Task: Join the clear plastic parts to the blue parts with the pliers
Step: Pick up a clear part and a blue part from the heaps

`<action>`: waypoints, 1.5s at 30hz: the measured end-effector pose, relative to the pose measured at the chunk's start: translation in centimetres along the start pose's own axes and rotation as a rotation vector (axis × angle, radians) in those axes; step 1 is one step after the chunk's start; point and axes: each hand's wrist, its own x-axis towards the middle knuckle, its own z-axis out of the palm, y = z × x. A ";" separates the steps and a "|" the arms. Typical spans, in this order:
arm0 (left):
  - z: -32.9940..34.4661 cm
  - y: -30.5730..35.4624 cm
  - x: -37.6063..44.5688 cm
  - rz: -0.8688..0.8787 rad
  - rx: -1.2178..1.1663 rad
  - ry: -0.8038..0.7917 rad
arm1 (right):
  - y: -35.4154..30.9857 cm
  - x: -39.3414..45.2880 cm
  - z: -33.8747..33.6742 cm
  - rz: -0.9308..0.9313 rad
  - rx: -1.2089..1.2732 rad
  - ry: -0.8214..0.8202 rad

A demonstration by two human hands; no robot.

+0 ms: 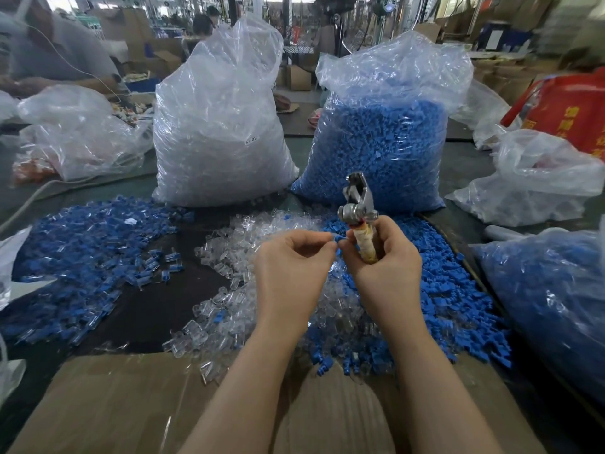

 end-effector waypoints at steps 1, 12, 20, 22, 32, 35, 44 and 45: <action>0.1 0.0 -0.1 0.019 0.012 0.004 | 0.0 0.0 0.0 -0.004 -0.008 0.004; 0.1 -0.5 0.0 0.042 0.014 0.059 | 0.2 0.2 -0.1 -0.023 0.003 -0.099; -0.6 -1.0 0.6 -0.073 -0.173 0.056 | 0.8 0.9 -1.6 0.107 -0.010 -0.281; -0.7 -0.9 0.7 -0.072 -0.237 0.060 | 1.0 0.9 -2.1 0.139 -0.045 -0.353; -1.1 -1.1 1.0 0.012 -0.345 0.023 | 0.8 0.7 -2.1 0.128 -0.152 -0.528; -1.2 -1.2 1.0 0.027 -0.351 0.011 | 0.8 0.6 -2.1 0.122 -0.134 -0.538; -1.4 -0.9 1.2 0.053 -0.349 -0.005 | 1.2 0.5 -1.9 0.054 -0.233 -0.516; -1.4 -0.9 1.2 0.052 -0.354 -0.007 | 1.2 0.5 -1.9 0.056 -0.215 -0.520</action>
